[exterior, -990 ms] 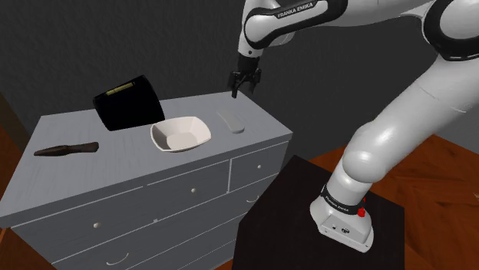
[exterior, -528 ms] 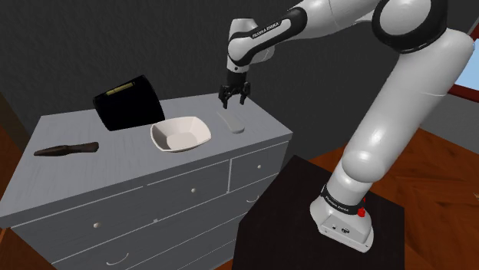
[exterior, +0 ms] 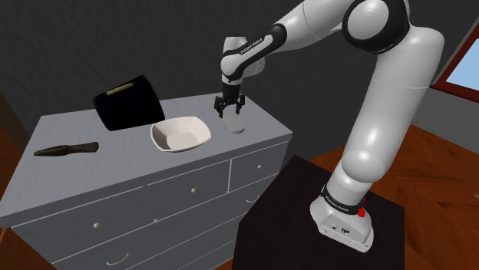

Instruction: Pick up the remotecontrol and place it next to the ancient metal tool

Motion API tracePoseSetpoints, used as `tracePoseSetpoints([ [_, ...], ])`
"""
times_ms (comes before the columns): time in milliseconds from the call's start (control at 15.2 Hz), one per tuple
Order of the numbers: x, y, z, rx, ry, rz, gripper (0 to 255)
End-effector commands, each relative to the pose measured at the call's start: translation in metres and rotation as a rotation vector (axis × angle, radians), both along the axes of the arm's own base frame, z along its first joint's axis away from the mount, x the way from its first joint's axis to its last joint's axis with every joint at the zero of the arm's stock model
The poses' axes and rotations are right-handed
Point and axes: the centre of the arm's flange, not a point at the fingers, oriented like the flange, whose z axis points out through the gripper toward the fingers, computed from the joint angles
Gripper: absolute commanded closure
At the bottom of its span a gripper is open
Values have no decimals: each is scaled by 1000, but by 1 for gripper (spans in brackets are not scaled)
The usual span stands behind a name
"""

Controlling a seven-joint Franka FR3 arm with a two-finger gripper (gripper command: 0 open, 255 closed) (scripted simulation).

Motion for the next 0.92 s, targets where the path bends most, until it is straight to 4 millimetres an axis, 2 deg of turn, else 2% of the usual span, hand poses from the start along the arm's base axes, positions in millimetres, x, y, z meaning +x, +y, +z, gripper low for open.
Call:
tracePoseSetpoints([
  [0,0,-1,-11,0,0,0,0],
  [132,0,-1,-20,0,0,0,0],
  [594,0,-1,-20,0,0,0,0],
  [660,0,-1,-20,0,0,0,255],
  [858,0,-1,-20,0,0,0,255],
])
